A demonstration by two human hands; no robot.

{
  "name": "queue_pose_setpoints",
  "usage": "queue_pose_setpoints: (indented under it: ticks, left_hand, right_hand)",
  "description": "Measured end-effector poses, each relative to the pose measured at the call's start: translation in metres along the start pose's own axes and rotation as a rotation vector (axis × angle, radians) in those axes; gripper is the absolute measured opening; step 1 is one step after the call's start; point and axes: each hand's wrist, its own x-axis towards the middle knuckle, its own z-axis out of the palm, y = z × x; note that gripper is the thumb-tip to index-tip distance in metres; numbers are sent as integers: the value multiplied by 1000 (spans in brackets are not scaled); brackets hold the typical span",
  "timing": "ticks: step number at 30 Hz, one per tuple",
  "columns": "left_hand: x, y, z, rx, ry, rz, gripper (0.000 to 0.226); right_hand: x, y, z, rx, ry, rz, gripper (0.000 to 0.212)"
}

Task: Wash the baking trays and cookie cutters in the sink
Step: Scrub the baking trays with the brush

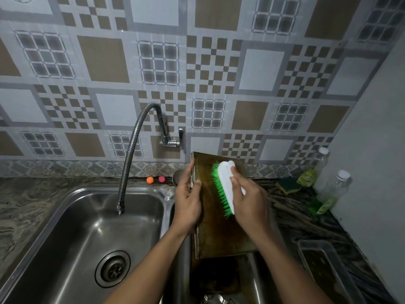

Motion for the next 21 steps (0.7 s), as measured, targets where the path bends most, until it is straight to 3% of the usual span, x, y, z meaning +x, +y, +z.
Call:
queue_pose_setpoints:
  ticks: [6,15,21]
  left_hand:
    - [0,4,4,-7,-47,26,50]
    - [13,7,3,-44,122,81,52]
    - [10,-1,-6,-69,122,64,50]
  right_hand:
    - [7,24,-12,29,84,141,35]
    - [-55,-5,2,88,-17,-142,38]
    - [-44,33,-9,73,100,49,37]
